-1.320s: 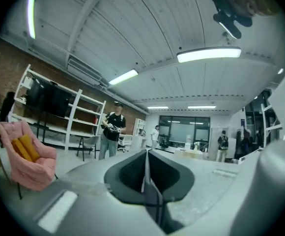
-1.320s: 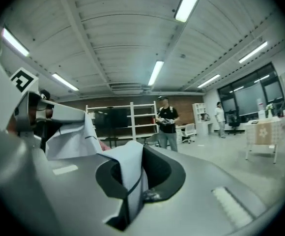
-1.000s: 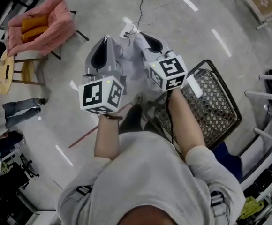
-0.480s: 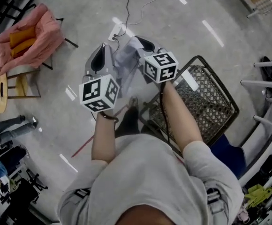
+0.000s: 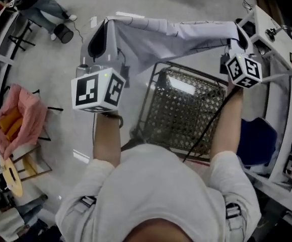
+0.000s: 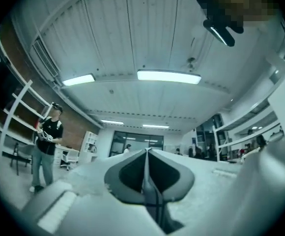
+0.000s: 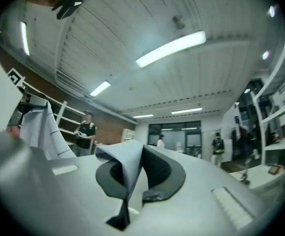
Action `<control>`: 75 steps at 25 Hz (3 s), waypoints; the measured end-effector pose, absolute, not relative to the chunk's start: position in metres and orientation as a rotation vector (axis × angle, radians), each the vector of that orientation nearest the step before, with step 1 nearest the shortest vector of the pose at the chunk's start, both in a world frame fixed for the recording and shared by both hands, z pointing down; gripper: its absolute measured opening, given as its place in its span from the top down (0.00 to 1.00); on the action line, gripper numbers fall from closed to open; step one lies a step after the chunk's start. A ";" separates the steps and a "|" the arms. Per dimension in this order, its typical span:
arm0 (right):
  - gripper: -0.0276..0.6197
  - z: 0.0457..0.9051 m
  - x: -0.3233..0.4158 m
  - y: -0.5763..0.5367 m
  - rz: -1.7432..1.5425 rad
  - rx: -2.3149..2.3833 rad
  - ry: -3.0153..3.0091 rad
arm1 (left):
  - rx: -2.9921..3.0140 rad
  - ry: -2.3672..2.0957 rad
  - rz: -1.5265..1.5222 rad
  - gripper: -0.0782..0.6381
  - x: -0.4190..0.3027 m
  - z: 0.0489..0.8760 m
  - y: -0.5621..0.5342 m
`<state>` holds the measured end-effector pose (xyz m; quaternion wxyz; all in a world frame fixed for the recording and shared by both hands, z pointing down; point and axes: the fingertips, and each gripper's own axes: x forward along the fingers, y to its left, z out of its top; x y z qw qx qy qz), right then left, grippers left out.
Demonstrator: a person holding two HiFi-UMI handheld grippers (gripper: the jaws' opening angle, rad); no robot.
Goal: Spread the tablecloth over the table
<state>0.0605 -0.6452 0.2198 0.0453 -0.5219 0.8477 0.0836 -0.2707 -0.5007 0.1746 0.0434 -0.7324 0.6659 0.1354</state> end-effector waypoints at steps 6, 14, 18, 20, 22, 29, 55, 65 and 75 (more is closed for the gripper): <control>0.95 0.245 0.299 -0.579 0.223 -2.075 2.336 | -2.423 2.121 0.416 0.86 -0.209 0.233 -0.528; 0.95 0.291 0.401 -0.525 0.132 -2.263 2.255 | -2.406 2.324 0.373 0.86 -0.205 0.288 -0.513; 0.95 0.301 0.386 -0.525 0.090 -2.188 2.309 | -2.324 2.377 0.356 0.86 -0.210 0.282 -0.492; 0.95 0.309 0.367 -0.526 0.072 -2.142 2.352 | -2.283 2.410 0.360 0.86 -0.226 0.281 -0.480; 0.95 0.312 0.343 -0.525 0.070 -2.084 2.398 | -2.245 2.433 0.379 0.86 -0.245 0.274 -0.468; 0.95 0.279 0.306 -0.491 0.214 -1.987 2.507 | -2.097 2.347 0.542 0.86 -0.288 0.211 -0.413; 0.95 0.357 0.308 -0.252 -0.126 -2.257 2.422 | -2.216 2.242 0.546 0.86 -0.287 0.251 -0.271; 0.95 0.400 0.337 -0.195 -0.108 -2.253 2.606 | -2.147 2.317 0.489 0.86 -0.255 0.265 -0.193; 0.95 0.345 0.406 -0.160 0.129 -2.340 2.667 | -2.248 2.258 0.522 0.86 -0.199 0.283 -0.140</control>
